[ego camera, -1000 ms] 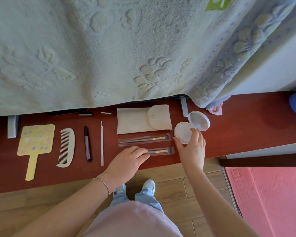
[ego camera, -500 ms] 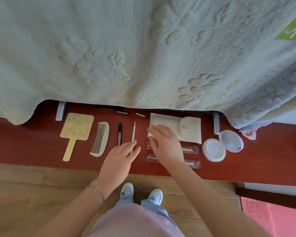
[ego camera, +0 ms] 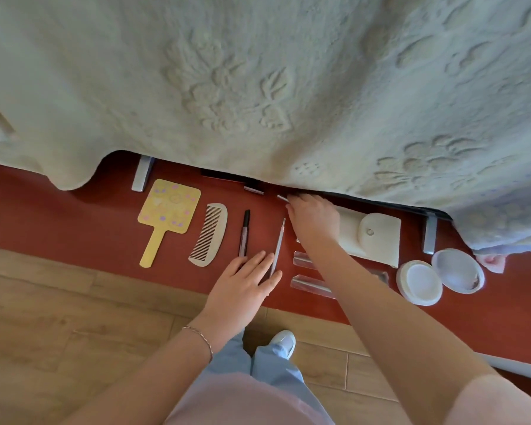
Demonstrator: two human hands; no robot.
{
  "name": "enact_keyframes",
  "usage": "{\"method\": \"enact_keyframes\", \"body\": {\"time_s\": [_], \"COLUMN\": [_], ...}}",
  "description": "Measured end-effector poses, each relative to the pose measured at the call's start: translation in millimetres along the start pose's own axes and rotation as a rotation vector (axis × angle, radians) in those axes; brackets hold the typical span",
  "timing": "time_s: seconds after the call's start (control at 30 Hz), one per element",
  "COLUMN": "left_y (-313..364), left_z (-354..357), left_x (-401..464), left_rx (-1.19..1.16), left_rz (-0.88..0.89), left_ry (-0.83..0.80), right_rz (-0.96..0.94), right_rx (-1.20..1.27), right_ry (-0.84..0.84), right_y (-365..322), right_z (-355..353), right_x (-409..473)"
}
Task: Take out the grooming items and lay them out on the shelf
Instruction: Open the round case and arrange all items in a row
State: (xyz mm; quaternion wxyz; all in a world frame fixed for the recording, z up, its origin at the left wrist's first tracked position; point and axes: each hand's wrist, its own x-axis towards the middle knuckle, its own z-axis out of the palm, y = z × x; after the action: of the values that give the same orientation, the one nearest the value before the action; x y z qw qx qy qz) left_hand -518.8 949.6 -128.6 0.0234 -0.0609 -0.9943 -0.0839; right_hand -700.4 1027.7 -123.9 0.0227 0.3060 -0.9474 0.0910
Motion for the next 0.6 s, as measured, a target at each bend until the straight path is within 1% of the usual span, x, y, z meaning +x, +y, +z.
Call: {"method": "enact_keyframes", "body": {"time_s": [0.13,0.37,0.5,0.6], "left_y": [2,2,1,1], "left_z": [-1,-3,-2,-5], "left_x": [-1,0,-1,-2], "left_rx": [-0.005,0.01,0.001,-0.02], "left_rz": [-0.018,-0.031,-0.032,-0.036], "left_ry": [-0.019,-0.029,-0.025,-0.007], "right_rz": [-0.055,-0.119,-0.139,-0.163], "right_rx": [-0.057,0.061,0.079,0.101], "right_ry": [0.025,0.093,0.109,0.16], "right_y": [3,11,13,14], "right_z": [5,9,11,7], "right_x": [2,-3,-4,-7]}}
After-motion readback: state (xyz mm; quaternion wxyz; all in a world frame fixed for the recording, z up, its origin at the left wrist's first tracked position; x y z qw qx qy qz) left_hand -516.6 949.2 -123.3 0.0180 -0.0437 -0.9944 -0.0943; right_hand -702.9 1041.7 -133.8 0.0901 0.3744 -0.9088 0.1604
